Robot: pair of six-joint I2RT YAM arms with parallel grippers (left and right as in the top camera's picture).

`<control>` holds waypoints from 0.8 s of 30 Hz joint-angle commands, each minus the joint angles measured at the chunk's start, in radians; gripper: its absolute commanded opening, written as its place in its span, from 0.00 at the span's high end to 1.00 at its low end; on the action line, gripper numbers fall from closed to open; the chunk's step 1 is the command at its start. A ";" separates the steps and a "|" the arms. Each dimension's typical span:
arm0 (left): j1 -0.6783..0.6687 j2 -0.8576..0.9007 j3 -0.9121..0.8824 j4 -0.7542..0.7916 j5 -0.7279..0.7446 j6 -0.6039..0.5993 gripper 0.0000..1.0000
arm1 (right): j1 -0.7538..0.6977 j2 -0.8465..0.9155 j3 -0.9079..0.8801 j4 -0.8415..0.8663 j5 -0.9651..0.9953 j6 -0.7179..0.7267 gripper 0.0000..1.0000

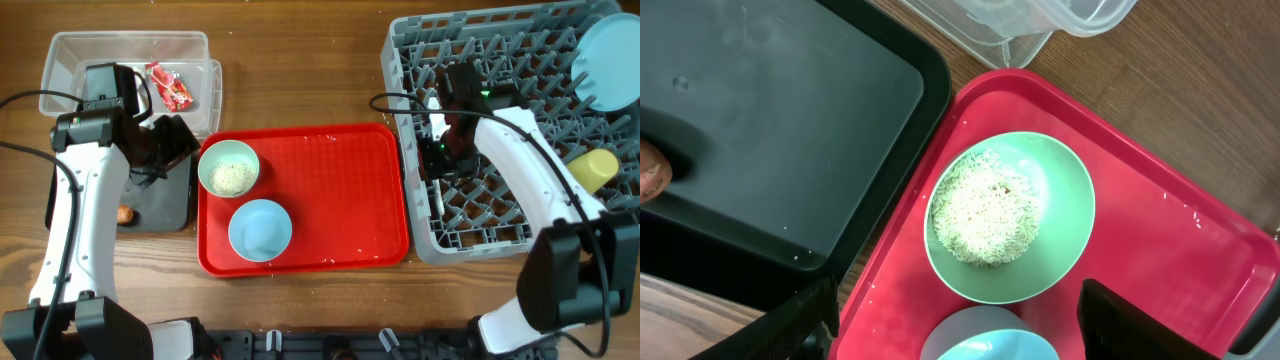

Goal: Sort waste into correct bins and load items into the dishwasher rack
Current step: 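Place the white spoon into the dish rack with the right gripper, then grasp the blue bowl on the red tray with the right gripper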

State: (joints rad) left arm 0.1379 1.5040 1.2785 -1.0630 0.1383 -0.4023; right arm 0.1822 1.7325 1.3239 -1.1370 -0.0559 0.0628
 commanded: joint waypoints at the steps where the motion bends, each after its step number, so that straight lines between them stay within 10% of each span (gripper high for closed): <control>1: 0.005 -0.012 0.008 0.000 -0.009 0.002 0.23 | 0.036 -0.134 0.090 0.027 -0.124 0.023 0.59; 19: 0.005 -0.012 0.008 -0.002 -0.009 0.002 0.23 | 0.656 0.300 0.089 0.354 -0.205 0.321 0.54; 24: 0.005 -0.012 0.008 -0.002 -0.009 0.002 0.23 | 0.654 0.321 0.094 0.338 -0.151 0.333 0.96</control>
State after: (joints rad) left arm 0.1379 1.5040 1.2785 -1.0630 0.1383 -0.4023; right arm 0.8429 2.0617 1.4071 -0.7914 -0.2531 0.3763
